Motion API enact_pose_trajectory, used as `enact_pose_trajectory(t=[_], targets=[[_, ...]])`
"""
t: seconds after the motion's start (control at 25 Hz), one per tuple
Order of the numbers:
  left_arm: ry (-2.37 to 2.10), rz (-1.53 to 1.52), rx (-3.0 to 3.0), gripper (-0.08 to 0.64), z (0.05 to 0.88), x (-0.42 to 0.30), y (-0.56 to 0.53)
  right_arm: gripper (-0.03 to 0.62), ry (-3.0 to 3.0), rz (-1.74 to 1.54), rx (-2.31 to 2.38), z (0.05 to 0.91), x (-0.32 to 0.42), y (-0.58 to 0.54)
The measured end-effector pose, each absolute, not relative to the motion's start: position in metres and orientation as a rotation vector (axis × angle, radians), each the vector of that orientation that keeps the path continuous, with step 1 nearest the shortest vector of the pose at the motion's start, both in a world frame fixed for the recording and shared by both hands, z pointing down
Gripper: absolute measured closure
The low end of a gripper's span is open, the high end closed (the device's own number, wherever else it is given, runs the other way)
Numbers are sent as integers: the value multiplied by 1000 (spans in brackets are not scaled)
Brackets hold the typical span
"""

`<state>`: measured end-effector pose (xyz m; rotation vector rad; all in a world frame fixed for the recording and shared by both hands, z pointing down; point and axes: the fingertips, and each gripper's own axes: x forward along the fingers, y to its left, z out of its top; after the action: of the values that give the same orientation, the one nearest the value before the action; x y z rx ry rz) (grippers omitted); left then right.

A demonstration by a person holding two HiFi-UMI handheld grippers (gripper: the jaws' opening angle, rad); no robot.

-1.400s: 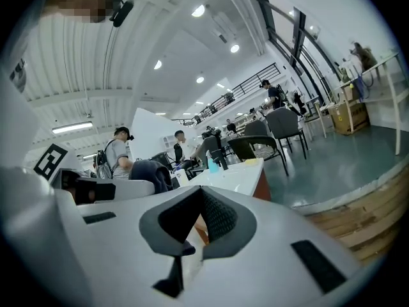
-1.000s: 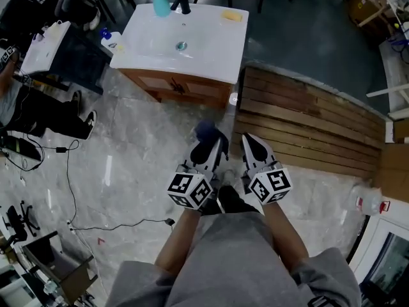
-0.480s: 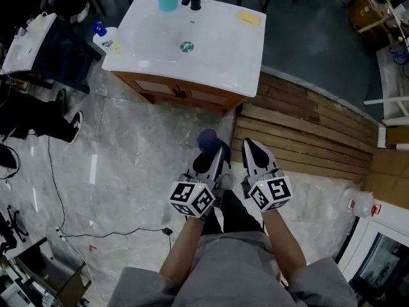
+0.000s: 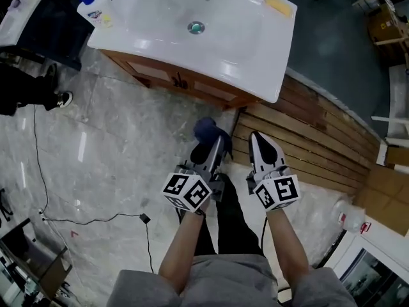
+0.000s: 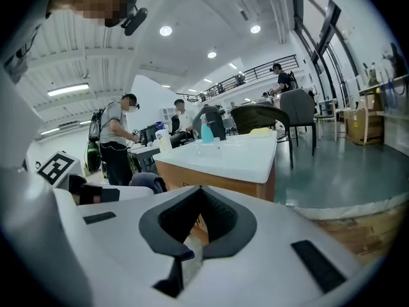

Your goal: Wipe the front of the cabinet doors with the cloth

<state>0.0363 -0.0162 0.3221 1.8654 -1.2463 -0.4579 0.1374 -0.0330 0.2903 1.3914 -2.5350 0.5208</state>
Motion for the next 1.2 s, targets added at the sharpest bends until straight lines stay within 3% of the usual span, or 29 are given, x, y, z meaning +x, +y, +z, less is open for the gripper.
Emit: enact_pose_trajectory(t=[1.2], targets=[[-1121, -861, 1542, 459, 445, 130, -97, 583, -2542, 477, 1244, 392, 191, -81]])
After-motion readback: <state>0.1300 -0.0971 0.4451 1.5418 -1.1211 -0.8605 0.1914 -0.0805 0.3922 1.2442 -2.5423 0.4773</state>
